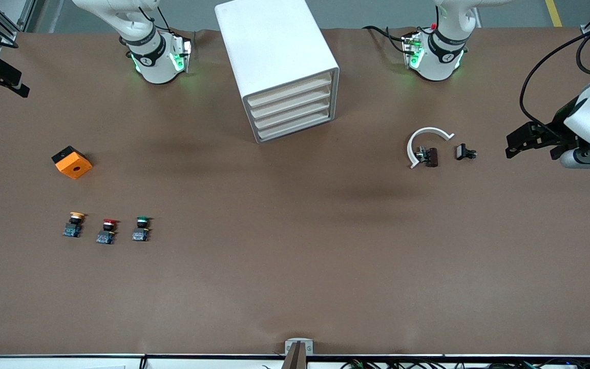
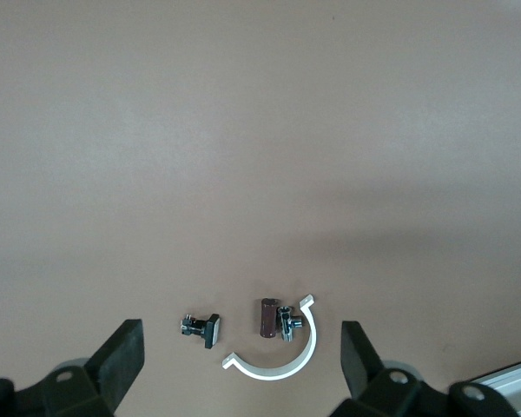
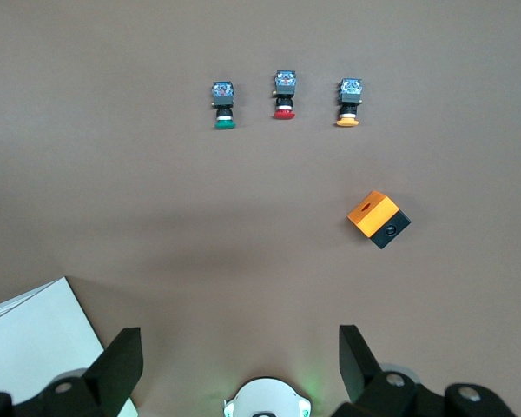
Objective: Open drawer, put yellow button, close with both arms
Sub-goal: 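Move the right gripper toward the buttons while the left gripper moves inward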
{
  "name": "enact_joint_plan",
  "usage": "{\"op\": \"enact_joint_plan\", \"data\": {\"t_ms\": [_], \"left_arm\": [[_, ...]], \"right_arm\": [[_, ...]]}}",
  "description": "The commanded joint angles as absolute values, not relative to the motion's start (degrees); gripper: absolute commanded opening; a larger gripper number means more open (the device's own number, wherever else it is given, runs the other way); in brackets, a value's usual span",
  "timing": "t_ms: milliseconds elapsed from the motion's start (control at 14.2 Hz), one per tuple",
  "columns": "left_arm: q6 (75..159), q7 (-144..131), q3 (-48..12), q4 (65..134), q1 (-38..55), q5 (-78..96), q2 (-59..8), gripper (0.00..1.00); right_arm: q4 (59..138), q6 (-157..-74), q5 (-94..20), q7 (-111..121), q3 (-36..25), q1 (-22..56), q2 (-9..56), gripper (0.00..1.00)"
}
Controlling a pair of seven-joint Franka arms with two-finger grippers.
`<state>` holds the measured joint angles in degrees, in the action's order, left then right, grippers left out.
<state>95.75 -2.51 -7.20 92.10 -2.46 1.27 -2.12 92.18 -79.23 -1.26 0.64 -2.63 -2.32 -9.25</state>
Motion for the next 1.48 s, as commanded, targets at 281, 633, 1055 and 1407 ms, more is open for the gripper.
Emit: {"op": "enact_joint_plan", "data": {"t_ms": [281, 633, 1055, 1407], "left_arm": [[94.7, -2.5, -7.3, 91.2, -2.7, 0.6, -2.2, 1.0], [94.5, -3.1, -6.8, 90.5, -3.7, 2.8, -2.8, 1.0], [91.6, -3.8, -6.6, 90.5, -8.7, 7.6, -3.0, 1.0], [90.4, -4.2, -6.9, 90.8, -8.3, 8.3, -8.3, 1.0]], "right_arm": [[93.2, -79.4, -1.4, 0.7, -2.5, -2.8, -10.5, 1.0], [91.7, -79.2, -1.3, 1.3, -2.7, -3.2, -9.6, 1.0], [91.4, -80.5, -0.5, 2.0, -2.7, -3.3, -5.5, 1.0], [90.1, -81.7, 3.5, 3.3, -2.7, -4.0, 0.5, 1.0]]}}
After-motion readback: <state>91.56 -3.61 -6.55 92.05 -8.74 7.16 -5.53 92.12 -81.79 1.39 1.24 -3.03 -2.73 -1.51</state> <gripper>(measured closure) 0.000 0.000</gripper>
